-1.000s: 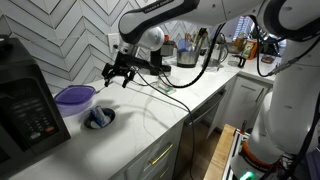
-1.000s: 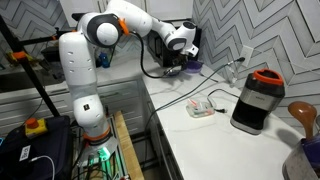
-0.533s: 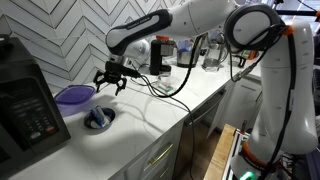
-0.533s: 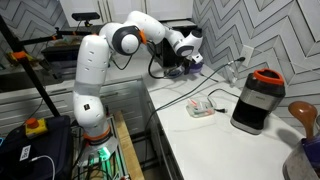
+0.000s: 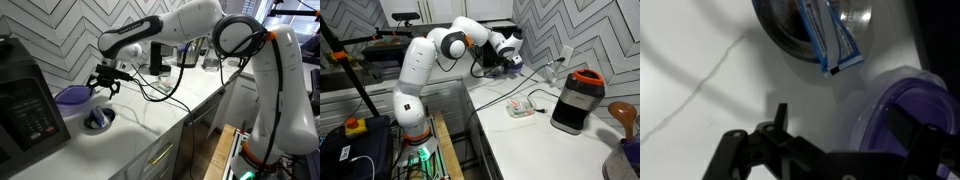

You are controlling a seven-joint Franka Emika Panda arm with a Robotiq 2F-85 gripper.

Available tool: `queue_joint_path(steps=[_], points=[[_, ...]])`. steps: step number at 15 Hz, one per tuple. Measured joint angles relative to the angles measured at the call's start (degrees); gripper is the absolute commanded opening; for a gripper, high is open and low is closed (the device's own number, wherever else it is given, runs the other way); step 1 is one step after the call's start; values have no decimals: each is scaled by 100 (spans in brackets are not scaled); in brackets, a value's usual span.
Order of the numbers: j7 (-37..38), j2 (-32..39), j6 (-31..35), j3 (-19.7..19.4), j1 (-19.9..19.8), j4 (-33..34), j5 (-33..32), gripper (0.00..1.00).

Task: Put the dark blue lid on the right side of the counter

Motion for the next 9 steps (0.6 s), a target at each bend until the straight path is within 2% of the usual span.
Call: queue_joint_path(steps=[3,9], points=[[40,176,273,-8,20,122,-7,98],[425,622,302,-37,60,585,-49,95]])
